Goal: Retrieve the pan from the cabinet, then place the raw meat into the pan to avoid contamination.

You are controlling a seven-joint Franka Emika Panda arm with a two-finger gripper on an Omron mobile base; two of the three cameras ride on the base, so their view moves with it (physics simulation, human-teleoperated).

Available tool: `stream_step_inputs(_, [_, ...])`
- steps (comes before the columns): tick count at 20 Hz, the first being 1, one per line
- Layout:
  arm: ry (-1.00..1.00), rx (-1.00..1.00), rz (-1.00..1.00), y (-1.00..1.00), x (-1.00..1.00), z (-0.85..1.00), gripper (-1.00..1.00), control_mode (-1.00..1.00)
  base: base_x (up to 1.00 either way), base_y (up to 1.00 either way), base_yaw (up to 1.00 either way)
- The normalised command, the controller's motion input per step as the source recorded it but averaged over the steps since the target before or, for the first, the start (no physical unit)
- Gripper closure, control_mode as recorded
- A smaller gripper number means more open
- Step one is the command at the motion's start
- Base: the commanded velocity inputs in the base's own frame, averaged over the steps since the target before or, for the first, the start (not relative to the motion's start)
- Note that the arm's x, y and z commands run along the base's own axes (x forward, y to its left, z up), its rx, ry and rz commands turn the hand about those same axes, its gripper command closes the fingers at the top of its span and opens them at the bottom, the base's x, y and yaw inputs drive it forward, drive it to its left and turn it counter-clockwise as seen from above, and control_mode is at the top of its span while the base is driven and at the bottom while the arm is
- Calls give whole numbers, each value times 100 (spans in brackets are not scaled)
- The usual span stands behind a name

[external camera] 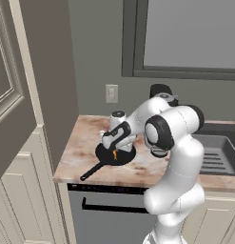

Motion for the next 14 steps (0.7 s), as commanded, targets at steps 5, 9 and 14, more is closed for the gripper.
stream_step_inputs(5, [0, 0, -1, 0, 11, -14, 100, -100, 0, 0, 0])
stream_step_inputs(9, [0, 0, -1, 0, 1, -10, -100, -100, 0, 0, 0])
stream_step_inputs(14, [0, 0, -1, -3, 0, -1, -100, -100, 0, 0, 0])
